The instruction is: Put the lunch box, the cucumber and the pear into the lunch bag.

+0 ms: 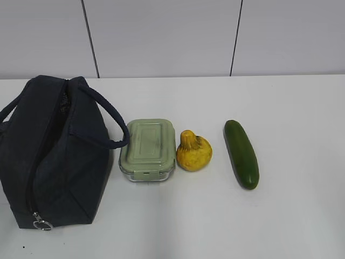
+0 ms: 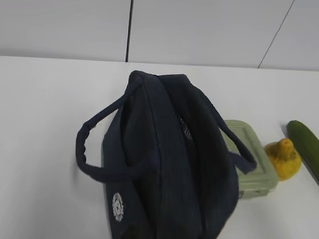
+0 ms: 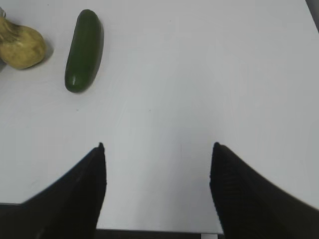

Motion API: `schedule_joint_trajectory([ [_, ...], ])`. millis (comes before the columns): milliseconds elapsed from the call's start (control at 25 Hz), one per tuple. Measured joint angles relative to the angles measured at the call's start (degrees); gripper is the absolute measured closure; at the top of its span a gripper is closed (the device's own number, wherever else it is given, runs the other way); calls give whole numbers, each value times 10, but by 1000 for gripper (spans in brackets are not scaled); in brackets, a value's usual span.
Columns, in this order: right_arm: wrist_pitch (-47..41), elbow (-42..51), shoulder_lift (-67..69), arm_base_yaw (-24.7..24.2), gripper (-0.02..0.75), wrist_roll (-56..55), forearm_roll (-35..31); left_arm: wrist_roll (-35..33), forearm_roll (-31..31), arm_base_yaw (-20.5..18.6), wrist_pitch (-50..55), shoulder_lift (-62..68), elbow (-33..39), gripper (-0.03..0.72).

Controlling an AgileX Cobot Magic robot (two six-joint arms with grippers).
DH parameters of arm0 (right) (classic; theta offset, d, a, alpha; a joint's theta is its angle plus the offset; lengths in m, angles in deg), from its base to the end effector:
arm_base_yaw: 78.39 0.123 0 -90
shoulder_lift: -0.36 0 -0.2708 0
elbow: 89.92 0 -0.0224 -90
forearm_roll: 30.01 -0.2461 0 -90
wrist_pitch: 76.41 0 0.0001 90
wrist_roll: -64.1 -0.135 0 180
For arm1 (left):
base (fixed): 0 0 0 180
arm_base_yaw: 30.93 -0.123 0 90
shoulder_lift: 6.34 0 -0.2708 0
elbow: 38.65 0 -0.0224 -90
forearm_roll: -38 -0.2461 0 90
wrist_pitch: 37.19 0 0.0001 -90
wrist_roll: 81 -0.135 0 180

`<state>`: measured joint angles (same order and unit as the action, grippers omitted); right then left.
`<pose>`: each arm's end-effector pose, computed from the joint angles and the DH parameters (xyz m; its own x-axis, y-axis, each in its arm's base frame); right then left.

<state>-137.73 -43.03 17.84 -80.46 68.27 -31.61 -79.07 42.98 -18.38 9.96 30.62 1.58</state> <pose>0.0635 0.0010 0.2522 -0.5828 -0.0383 -0.8117 -0.0184 0.9993 -0.0339 0.1250 -0.0366 0.2864 -0.5716 0.0324 -0.8199 0.2161 0.9699 -0.1123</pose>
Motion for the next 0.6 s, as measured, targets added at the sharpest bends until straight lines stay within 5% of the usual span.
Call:
schedule_joint_trajectory([
  [320,82,-15,135,0,237,1,-7,-114,97,0,-46,287,-123,430],
  [600,105,-103,309,0,251,60,-78,-134,122,-8,-59,356,-176,430],
])
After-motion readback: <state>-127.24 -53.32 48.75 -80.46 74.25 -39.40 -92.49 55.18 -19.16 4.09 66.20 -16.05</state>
